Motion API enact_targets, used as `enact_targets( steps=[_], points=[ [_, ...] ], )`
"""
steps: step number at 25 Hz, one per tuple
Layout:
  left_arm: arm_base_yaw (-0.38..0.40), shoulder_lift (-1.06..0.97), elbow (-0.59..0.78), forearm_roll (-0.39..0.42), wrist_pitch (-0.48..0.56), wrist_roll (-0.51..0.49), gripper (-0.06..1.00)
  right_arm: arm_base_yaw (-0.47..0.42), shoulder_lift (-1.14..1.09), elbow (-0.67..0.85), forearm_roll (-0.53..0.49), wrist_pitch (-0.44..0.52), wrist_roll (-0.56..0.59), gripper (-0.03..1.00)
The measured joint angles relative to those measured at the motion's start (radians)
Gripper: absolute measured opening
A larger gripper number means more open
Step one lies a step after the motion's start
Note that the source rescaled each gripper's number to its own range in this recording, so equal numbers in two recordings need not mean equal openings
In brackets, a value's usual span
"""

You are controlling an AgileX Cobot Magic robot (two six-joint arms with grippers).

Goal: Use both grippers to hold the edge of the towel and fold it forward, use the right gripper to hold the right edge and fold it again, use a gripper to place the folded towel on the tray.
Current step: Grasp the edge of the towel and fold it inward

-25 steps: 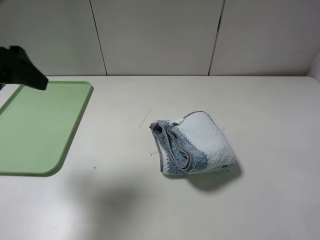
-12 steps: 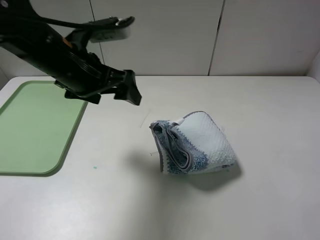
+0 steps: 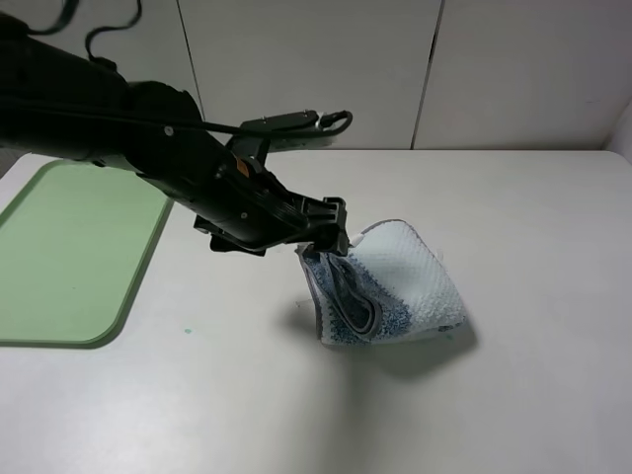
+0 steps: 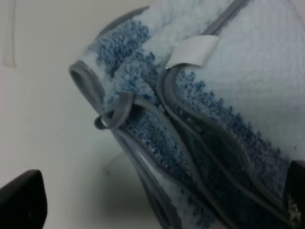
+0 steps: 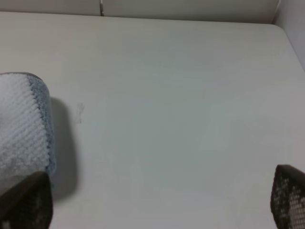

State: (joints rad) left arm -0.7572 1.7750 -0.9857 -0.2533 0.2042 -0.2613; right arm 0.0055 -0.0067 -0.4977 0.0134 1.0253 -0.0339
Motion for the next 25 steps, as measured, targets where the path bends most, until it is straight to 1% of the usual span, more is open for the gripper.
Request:
enact_targets(
  steps=[5, 10, 14, 20, 23, 25],
  points=[
    [-0.037, 0.077, -0.012, 0.000, -0.040, -0.036, 1.00, 0.000, 0.000, 0.000, 0.000, 0.000, 0.000, 1.00],
    [-0.055, 0.167, -0.078, 0.000, -0.056, -0.041, 1.00, 0.000, 0.000, 0.000, 0.000, 0.000, 0.000, 1.00],
    [-0.057, 0.213, -0.128, 0.000, -0.046, -0.041, 1.00, 0.000, 0.000, 0.000, 0.000, 0.000, 0.000, 1.00],
    [-0.058, 0.239, -0.140, 0.000, 0.027, -0.070, 1.00, 0.000, 0.000, 0.000, 0.000, 0.000, 0.000, 1.00],
    [-0.058, 0.256, -0.140, 0.000, 0.018, -0.074, 1.00, 0.000, 0.000, 0.000, 0.000, 0.000, 0.000, 1.00],
    [-0.058, 0.273, -0.140, 0.000, -0.009, -0.075, 1.00, 0.000, 0.000, 0.000, 0.001, 0.000, 0.000, 1.00]
  ],
)
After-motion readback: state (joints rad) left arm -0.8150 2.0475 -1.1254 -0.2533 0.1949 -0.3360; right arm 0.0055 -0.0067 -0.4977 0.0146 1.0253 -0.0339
